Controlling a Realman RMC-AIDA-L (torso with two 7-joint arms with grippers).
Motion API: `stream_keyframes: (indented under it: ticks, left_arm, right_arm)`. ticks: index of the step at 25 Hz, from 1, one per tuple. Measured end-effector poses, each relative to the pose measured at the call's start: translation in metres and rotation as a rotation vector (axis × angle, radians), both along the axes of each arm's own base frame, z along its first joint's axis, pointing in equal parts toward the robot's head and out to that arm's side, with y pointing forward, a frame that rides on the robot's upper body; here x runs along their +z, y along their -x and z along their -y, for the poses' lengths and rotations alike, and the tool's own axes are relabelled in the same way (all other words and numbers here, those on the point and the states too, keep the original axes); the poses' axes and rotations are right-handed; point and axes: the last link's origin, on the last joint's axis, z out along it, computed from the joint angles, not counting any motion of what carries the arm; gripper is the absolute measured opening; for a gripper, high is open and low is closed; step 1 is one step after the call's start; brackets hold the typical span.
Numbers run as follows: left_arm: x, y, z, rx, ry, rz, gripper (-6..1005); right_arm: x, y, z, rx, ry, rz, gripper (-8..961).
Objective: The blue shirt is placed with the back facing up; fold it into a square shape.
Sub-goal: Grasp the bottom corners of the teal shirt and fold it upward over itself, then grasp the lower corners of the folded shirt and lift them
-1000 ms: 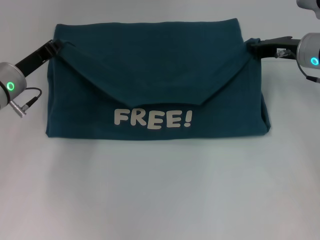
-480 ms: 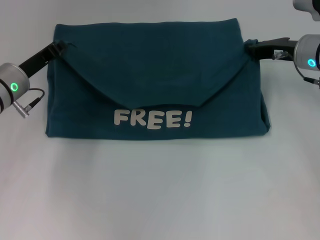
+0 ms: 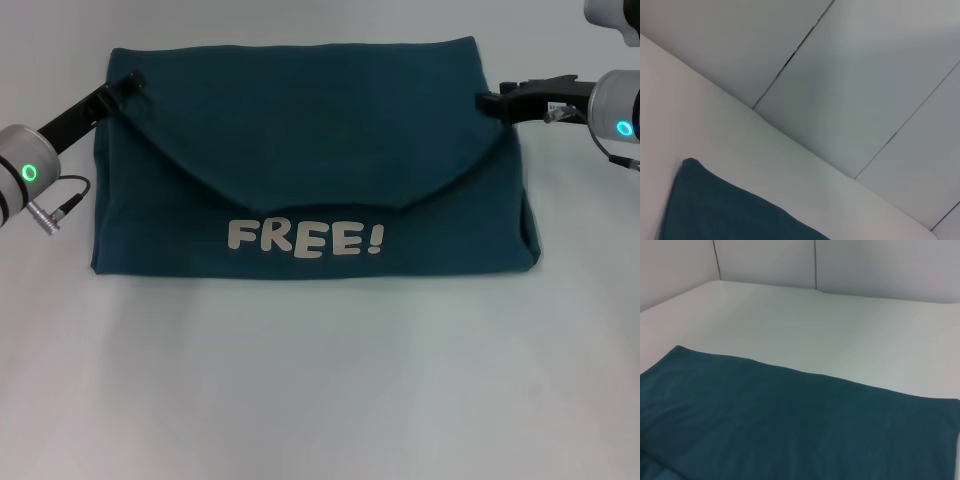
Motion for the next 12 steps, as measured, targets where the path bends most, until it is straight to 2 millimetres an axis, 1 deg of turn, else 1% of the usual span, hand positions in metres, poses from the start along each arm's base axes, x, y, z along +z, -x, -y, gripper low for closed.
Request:
stream_keyframes:
  ticks: [8, 9, 10, 12]
  left_arm:
    - [0.003, 0.006, 0.002, 0.021, -0.016, 0.010, 634]
    - [0.005, 0.011, 0.004, 0.037, -0.027, 0.013, 677]
    - [0.005, 0.011, 0.004, 0.037, -0.027, 0.013, 720]
    - [0.006, 0.013, 0.007, 0.032, -0.027, 0.018, 746]
  right_arm:
    - [0.006, -0.006, 0.001, -0.003, -0.022, 0.013, 512]
    - [0.007, -0.007, 0.001, -0.006, -0.023, 0.013, 542]
    - [0.008, -0.008, 0.002, -0.007, -0.025, 0.014, 573]
    - [0.012, -0.012, 0.003, -0.017, -0.028, 0.007, 633]
